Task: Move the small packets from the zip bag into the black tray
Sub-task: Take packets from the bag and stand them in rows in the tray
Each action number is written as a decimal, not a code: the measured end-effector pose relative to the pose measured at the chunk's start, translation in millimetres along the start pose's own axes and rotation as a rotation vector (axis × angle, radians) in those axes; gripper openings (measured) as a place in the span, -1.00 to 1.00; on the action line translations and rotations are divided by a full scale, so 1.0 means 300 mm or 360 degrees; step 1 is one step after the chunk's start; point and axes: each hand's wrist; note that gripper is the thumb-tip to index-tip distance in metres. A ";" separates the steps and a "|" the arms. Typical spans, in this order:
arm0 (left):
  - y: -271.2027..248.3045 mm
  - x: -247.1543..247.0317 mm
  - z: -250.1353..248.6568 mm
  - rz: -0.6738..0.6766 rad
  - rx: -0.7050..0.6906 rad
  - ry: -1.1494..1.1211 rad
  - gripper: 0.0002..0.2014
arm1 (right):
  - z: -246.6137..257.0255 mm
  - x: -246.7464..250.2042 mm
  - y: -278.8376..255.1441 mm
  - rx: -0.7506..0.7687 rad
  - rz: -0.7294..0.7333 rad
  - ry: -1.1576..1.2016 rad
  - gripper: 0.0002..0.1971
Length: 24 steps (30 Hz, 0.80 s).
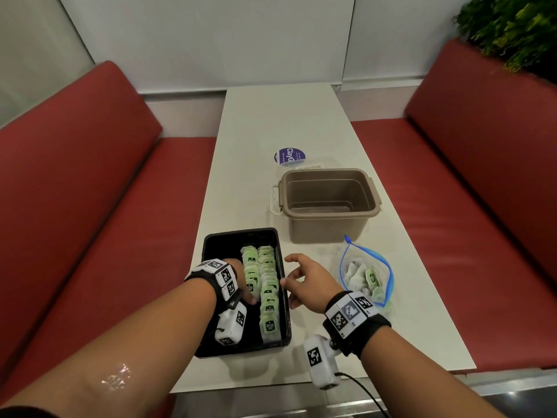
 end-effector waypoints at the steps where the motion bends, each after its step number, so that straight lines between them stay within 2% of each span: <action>1: -0.052 0.027 -0.017 0.0038 0.0003 -0.0006 -0.23 | -0.002 0.003 -0.009 0.0010 -0.0025 -0.0012 -0.60; 3: -0.123 0.069 -0.033 -0.0033 -0.0057 0.0002 -0.55 | -0.005 0.018 -0.023 0.0046 -0.0097 -0.0046 -0.66; 6: -0.171 0.111 -0.047 -0.0301 -0.0113 -0.0090 -0.53 | -0.026 0.051 -0.057 0.0092 -0.0197 -0.0012 -0.78; 10: -0.197 0.169 -0.125 -0.0605 -0.0238 0.0022 -0.50 | -0.067 0.129 -0.103 0.0144 -0.0307 -0.0098 -0.84; 13: -0.224 0.199 -0.249 -0.0742 -0.0444 -0.0020 -0.58 | -0.091 0.229 -0.112 0.0182 -0.0429 -0.0240 -0.86; 16: -0.220 0.189 -0.406 -0.0828 -0.0646 -0.0268 -0.65 | -0.119 0.353 -0.113 0.0191 -0.0552 -0.0350 -0.83; 19: -0.177 0.130 -0.577 -0.0915 -0.0778 -0.0347 -0.72 | -0.159 0.468 -0.109 0.0135 -0.0557 -0.0702 -0.75; 22: -0.106 0.056 -0.718 -0.0914 -0.0693 -0.0122 -0.76 | -0.210 0.539 -0.094 0.0148 -0.0419 -0.1268 -0.64; 24: -0.072 0.016 -0.777 -0.0895 -0.0544 0.0010 -0.75 | -0.237 0.569 -0.083 0.0168 -0.0344 -0.1440 -0.64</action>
Point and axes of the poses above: each hand's wrist, its own y-axis towards the middle knuckle, its own x-axis out of the back of the hand, z = x × y, and after that the axes turned 9 degrees about -x, right-handed
